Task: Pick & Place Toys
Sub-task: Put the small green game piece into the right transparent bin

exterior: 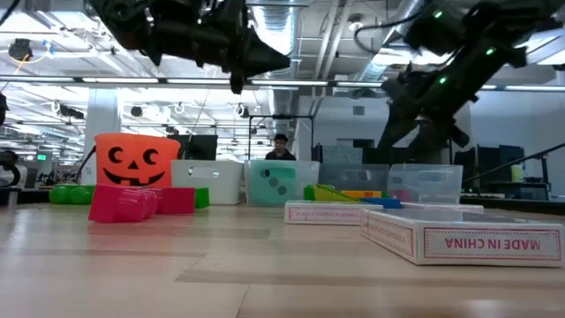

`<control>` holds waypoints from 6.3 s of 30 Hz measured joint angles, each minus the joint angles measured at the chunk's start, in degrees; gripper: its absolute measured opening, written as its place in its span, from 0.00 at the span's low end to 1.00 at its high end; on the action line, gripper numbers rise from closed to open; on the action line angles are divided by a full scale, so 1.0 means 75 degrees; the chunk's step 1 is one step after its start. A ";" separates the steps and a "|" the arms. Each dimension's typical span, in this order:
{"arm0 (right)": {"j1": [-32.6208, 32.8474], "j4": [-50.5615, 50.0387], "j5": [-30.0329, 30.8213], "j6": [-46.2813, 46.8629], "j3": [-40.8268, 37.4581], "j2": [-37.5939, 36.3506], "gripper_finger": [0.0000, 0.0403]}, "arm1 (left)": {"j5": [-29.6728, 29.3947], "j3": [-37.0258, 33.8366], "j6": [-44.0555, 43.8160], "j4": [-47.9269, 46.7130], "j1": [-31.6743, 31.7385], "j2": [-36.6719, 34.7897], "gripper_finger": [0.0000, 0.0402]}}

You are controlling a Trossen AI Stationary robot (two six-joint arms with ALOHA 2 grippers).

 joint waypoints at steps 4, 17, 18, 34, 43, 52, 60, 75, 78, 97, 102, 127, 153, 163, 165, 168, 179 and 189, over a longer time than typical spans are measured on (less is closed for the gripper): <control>-0.0010 -0.0002 0.0017 -0.0229 0.0454 0.0872 0.66 | 0.0000 -0.0174 0.0003 -0.0076 -0.0003 -0.0361 0.00; 0.0076 -0.0761 -0.0272 -0.0878 0.2056 0.2878 0.66 | -0.0125 -0.0356 -0.0007 -0.0443 0.0000 -0.0476 0.00; 0.0038 -0.0790 -0.0316 -0.0876 0.2084 0.2991 0.66 | -0.0125 -0.0356 -0.0015 -0.0452 0.0000 -0.0476 0.00; 0.0078 -0.1717 -0.0860 -0.0386 0.2093 0.2917 0.66 | -0.0122 -0.0356 -0.0023 -0.0490 0.0000 -0.0476 0.00; 0.0543 -0.2654 -0.0697 0.0322 0.2111 0.2860 0.66 | -0.0122 -0.0356 -0.0023 -0.0541 0.0000 -0.0476 0.00; 0.0898 -0.2847 -0.0693 0.0420 0.2108 0.2861 0.66 | -0.0122 -0.0356 -0.0026 -0.0541 0.0000 -0.0476 0.00; 0.1179 -0.3986 -0.0779 0.1031 0.2106 0.2867 0.66 | -0.0122 -0.0355 -0.0026 -0.0541 0.0000 -0.0476 0.00; 0.2203 -0.4668 0.0413 0.1848 0.2822 0.2913 0.66 | -0.0122 -0.0353 -0.0026 -0.0541 0.0000 -0.0476 0.00; 0.2414 -0.4732 0.0916 0.2126 0.3019 0.2906 0.66 | -0.0122 -0.0353 -0.0026 -0.0541 0.0000 -0.0476 0.00; 0.4784 -0.7832 0.3136 1.0088 0.2503 0.3403 0.66 | -0.0119 -0.0350 0.0220 -0.0779 0.0000 -0.0476 0.00; 0.4816 -0.7586 0.2578 1.0649 0.2335 0.4049 0.66 | -0.0119 -0.0350 0.0233 -0.0908 0.0000 -0.0473 0.00; 0.3982 -0.5336 0.1870 0.8639 0.2111 0.4487 0.66 | -0.0119 -0.0347 0.0206 -0.1397 0.0000 -0.0473 0.00; 0.3790 -0.5294 0.1782 0.8601 0.2087 0.4478 0.11 | -0.0119 -0.0347 0.0198 -0.1482 0.0000 -0.0473 0.00; 0.3867 -0.5294 0.1791 0.8628 0.2088 0.4478 0.09 | -0.0119 -0.0347 0.0198 -0.1482 0.0000 -0.0473 0.00; 0.3868 -0.5282 0.1788 0.8668 0.2088 0.4478 0.13 | -0.0118 -0.0347 0.0198 -0.1480 0.0000 -0.0473 0.00; 0.3868 -0.5237 0.1785 0.8665 0.2088 0.4478 0.20 | -0.0119 -0.0347 0.0198 -0.1506 0.0000 -0.0473 0.00; 0.3779 -0.5014 0.1794 0.8666 0.2091 0.4478 0.51 | -0.0119 -0.0350 0.0198 -0.1613 0.0000 -0.0473 0.00; 0.3044 -0.5051 0.1820 0.8580 0.2091 0.4478 0.62 | -0.0119 -0.0350 0.0198 -0.1622 0.0000 -0.0473 0.00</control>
